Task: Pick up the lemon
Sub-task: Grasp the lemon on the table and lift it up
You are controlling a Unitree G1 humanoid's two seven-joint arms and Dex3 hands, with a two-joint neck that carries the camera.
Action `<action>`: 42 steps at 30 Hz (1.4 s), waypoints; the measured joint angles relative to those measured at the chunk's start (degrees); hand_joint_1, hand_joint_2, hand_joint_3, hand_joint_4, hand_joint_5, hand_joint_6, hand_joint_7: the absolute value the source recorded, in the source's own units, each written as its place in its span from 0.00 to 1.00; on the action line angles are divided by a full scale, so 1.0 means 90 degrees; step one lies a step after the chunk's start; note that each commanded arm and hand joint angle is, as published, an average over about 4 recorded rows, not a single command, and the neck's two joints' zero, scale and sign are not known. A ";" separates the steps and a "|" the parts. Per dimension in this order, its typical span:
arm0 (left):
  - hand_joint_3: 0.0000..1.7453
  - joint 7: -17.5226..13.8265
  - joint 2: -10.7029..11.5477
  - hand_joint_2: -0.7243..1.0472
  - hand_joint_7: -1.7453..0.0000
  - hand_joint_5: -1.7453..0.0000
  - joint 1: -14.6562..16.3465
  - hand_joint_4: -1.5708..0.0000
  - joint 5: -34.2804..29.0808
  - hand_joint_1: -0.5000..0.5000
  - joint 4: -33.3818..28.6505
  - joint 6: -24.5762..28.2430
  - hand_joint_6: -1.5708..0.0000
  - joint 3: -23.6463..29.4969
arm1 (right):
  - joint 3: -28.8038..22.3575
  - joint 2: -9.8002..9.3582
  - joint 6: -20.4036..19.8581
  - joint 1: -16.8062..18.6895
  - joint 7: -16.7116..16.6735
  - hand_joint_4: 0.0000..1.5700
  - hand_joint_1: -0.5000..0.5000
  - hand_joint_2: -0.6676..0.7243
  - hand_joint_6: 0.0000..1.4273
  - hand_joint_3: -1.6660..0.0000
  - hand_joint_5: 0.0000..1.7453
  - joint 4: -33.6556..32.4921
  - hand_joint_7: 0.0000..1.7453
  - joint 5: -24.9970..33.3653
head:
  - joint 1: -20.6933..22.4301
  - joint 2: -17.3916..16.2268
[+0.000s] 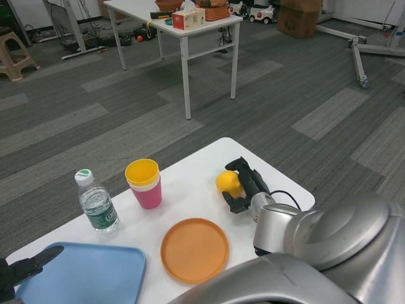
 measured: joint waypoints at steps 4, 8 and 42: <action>0.05 0.0000 -0.0001 0.25 0.96 1.00 -0.0001 1.00 0.0000 0.40 0.0000 0.0000 1.00 0.0001 | 0.0207 -0.0002 0.0026 -0.0006 -0.0002 0.00 0.04 0.39 0.00 0.10 0.42 0.0049 0.76 -0.0006 | -0.0006 -0.0003; 0.05 0.0000 -0.0002 0.25 0.96 1.00 -0.0002 1.00 0.0001 0.40 0.0000 0.0000 1.00 0.0001 | 0.0330 0.0005 0.0070 -0.0002 0.0012 0.00 0.04 0.48 0.00 0.05 0.46 0.0067 0.78 -0.0030 | -0.0001 -0.0010; 0.05 -0.0001 0.0072 0.25 0.96 1.00 0.0079 1.00 0.0003 0.41 -0.0123 -0.0002 1.00 0.0018 | -0.2119 -0.0095 -0.0289 0.1021 0.0085 0.05 0.25 0.36 0.22 0.14 0.39 -0.1930 0.73 -0.0356 | 0.0042 0.0176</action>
